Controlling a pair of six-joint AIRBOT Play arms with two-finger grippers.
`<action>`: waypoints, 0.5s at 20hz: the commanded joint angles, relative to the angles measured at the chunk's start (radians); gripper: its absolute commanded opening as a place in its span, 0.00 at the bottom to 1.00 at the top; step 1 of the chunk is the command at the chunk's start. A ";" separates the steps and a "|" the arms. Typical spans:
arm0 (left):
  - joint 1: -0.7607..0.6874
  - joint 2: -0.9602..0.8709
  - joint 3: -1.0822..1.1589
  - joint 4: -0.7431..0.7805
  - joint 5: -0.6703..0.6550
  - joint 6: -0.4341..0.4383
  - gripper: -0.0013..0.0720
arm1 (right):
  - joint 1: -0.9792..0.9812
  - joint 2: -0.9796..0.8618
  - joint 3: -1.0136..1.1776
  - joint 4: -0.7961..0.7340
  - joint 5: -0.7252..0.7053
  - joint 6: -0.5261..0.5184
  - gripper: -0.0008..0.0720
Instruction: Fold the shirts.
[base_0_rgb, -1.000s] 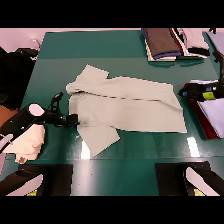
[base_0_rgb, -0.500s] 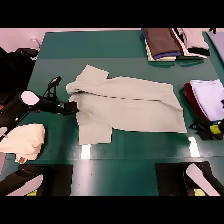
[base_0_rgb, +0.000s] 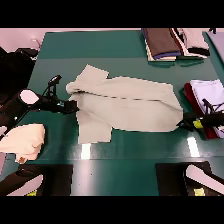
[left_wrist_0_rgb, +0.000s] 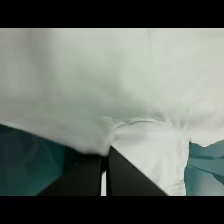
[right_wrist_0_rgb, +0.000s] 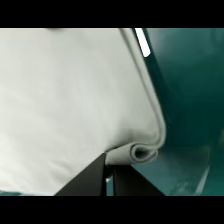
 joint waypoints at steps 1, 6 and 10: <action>0.000 0.024 0.013 -0.006 -0.009 0.000 0.05 | 0.125 0.032 0.075 0.015 -0.053 -0.002 0.04; 0.008 0.238 0.311 0.129 -0.075 -0.011 0.05 | 0.185 0.264 0.384 0.016 -0.027 -0.003 0.04; 0.008 0.338 0.750 0.278 -0.092 -0.034 0.05 | 0.185 0.393 0.734 0.014 -0.016 -0.002 0.04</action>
